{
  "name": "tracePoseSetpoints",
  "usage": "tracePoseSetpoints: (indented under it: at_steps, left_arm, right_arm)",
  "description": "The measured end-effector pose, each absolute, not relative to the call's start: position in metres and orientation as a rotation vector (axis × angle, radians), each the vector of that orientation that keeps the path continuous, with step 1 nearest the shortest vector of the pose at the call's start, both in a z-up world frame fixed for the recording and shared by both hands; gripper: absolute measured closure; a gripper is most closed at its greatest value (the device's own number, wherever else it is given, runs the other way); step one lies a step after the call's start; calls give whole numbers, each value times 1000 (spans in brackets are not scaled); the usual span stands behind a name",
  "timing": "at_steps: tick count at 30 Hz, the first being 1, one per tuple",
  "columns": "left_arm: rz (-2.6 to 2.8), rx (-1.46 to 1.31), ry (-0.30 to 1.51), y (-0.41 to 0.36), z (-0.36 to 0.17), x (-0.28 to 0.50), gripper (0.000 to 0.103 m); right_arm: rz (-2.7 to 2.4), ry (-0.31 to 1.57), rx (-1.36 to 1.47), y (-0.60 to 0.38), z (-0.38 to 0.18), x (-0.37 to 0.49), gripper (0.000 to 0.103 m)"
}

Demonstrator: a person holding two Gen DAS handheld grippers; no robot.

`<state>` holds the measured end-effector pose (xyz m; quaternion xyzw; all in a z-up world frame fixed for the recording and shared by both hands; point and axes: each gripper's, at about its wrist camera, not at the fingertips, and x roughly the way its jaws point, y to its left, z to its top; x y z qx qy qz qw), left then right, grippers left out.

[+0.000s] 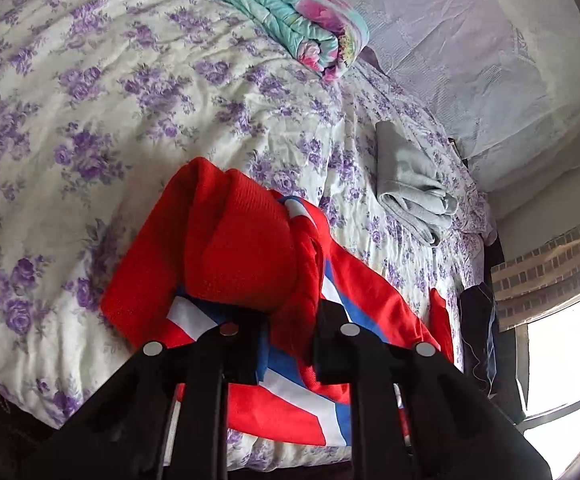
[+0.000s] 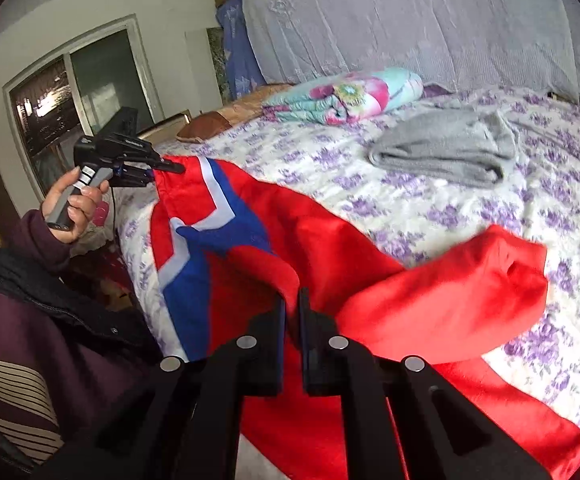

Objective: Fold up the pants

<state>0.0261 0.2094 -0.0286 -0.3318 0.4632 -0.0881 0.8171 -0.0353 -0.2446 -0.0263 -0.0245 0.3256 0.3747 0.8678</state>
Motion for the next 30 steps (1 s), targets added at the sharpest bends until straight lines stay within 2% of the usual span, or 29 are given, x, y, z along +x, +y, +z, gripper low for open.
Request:
tracePoseSetpoints:
  at_steps: [4,10,16,19,20,21,22,23,24,25,26,27,30]
  left_arm:
    - [-147,-615,986,214,-26,8,88]
    - [-125,-569,1026,223,-73,5,84]
    - [-114,-483,982,215,-56,-12,82]
    - [-106,-466,999,213,-71,-14,81]
    - [-107,-462,997,213,-73,-16,81]
    - [-114,-458,992,212,-71,-19,81]
    - [-128,-467,998,213,-69,-22,75]
    - [-141,-478,1008,213,-65,-26,70]
    - [-140,-473,1005,213,-58,-32,60]
    - [-126,-446,993,210,-50,-39,50]
    - [-113,-400,971,206,-38,-46,45]
    - [-115,-364,946,200,-26,-51,40]
    - [-188,-313,869,176,9,-58,38]
  right_arm:
    - [818,688,-137,-231,-16,-54,96]
    - [786,836,-204,-214,-61,-54,96]
    - [817,823,-163,-227,-58,-62,96]
    - [804,883,-208,-221,-77,-60,95]
    - [798,874,-201,-221,-76,-61,92]
    - [798,872,-190,-221,-71,-63,80]
    - [784,869,-179,-222,-65,-64,67]
    - [761,848,-160,-224,-55,-64,38]
    - [748,799,-121,-230,-40,-68,22]
    - [729,746,-80,-237,-25,-70,16]
    - [689,695,-43,-244,-10,-69,4]
    - [620,645,-7,-252,5,-66,3]
    - [388,617,33,-258,27,-37,3]
